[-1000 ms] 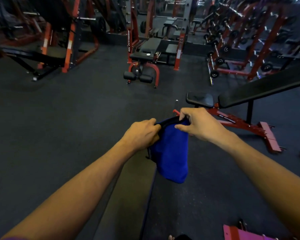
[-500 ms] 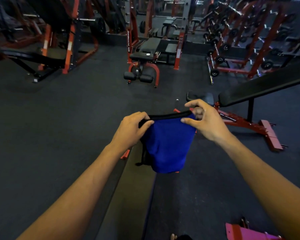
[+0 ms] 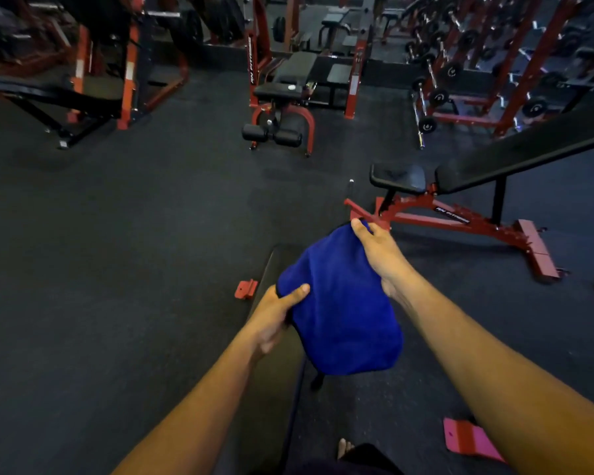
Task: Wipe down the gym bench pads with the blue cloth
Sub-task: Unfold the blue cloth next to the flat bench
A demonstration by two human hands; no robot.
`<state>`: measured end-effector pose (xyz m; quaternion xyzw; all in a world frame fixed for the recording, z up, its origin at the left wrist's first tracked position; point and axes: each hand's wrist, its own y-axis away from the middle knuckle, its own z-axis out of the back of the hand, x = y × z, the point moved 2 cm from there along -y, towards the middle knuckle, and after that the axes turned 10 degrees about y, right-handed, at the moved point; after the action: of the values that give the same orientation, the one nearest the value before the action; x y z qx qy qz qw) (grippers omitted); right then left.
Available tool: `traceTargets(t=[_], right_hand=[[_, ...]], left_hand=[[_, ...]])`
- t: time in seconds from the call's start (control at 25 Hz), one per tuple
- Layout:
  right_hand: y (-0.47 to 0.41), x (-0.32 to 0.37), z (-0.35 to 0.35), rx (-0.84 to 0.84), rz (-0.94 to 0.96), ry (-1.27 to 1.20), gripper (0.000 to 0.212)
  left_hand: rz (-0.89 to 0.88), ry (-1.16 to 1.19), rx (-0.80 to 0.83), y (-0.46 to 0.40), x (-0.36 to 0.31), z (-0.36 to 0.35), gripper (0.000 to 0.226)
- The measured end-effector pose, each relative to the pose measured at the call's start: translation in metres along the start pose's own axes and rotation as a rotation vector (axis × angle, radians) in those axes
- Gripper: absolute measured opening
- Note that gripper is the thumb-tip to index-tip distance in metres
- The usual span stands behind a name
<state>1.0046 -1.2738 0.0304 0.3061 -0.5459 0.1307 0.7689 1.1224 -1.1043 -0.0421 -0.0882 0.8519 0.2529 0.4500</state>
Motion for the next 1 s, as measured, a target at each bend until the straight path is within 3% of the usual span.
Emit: traceTargets(t=[0.12, 0.2, 0.32, 0.4, 0.52, 0.6, 0.84, 1.0], right_hand=[[0.016, -0.07, 0.0, 0.425, -0.253, -0.151, 0.053], [0.024, -0.097, -0.004, 0.528, -0.294, -0.159, 0.048], [0.007, -0.091, -0.012, 0.316, -0.152, -0.048, 0.046], [-0.005, -0.072, -0.017, 0.217, -0.035, -0.067, 0.05], [-0.014, -0.05, -0.022, 0.139, 0.097, -0.234, 0.038], [-0.018, -0.042, -0.024, 0.117, 0.126, -0.238, 0.028], [-0.06, -0.062, -0.017, 0.205, -0.098, -0.129, 0.031], [-0.104, -0.109, -0.007, 0.148, -0.357, -0.299, 0.048]], left_hand=[[0.049, 0.125, -0.113, -0.005, 0.0, 0.011, 0.02], [0.109, 0.11, -0.061, -0.009, -0.005, 0.029, 0.021], [0.311, -0.193, 0.093, -0.007, -0.005, 0.053, 0.07], [0.257, -0.214, 0.066, -0.015, -0.016, 0.061, 0.069], [-0.044, -0.152, 0.008, -0.033, -0.051, 0.056, 0.045], [-0.12, -0.239, -0.023, -0.039, -0.066, 0.052, 0.053], [-0.009, -0.33, -0.038, -0.079, -0.047, 0.066, 0.05], [0.055, -0.339, -0.08, -0.14, -0.013, 0.064, 0.043]])
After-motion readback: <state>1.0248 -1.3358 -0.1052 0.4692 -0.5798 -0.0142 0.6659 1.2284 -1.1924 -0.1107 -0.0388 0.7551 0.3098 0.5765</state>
